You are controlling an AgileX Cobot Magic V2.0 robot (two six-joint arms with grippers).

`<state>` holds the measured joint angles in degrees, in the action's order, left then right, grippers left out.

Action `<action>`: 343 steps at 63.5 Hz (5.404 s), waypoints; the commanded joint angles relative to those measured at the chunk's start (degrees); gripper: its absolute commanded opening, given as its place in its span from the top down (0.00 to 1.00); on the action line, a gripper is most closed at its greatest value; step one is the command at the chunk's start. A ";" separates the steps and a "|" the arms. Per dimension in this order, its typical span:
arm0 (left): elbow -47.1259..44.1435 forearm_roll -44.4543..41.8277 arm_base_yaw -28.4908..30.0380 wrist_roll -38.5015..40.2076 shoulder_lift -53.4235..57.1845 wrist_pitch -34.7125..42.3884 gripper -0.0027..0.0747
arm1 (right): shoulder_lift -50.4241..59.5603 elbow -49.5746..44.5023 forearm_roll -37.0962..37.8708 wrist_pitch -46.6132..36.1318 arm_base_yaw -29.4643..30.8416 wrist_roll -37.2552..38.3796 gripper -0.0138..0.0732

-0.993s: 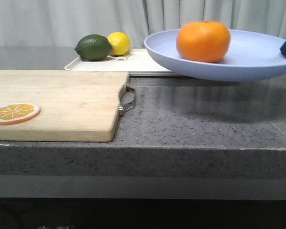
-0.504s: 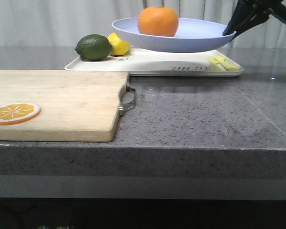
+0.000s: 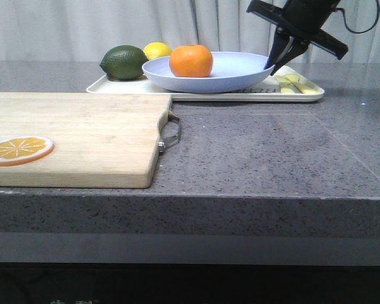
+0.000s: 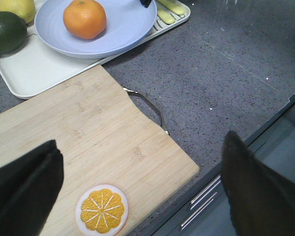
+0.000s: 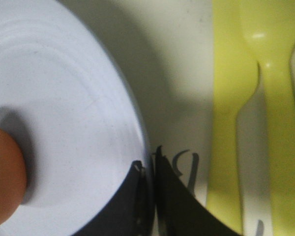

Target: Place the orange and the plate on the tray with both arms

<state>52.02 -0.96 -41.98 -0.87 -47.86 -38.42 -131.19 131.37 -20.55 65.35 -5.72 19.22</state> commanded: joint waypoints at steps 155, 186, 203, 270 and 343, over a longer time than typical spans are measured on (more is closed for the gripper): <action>1.66 0.27 0.21 0.50 0.46 2.82 0.17 | 98.89 -87.37 13.86 -16.95 -3.32 -23.75 0.36; 1.66 0.27 0.21 0.50 0.46 2.82 0.43 | 98.84 -87.37 13.63 -25.24 -3.32 -23.75 0.40; 1.66 0.27 0.21 0.50 0.46 2.82 0.82 | 98.84 -87.37 13.63 -25.40 -3.32 -23.75 0.85; -34.87 -0.33 32.64 0.27 36.22 33.84 0.99 | 98.84 -87.37 13.63 -25.33 -3.32 -23.75 0.92; -52.33 3.27 39.87 0.27 49.26 41.53 0.99 | 98.84 -87.37 13.63 -25.34 -3.32 -23.75 0.92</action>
<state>0.02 1.86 -2.24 -0.85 0.21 -1.85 -32.25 42.51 -7.00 44.31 -9.23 -4.23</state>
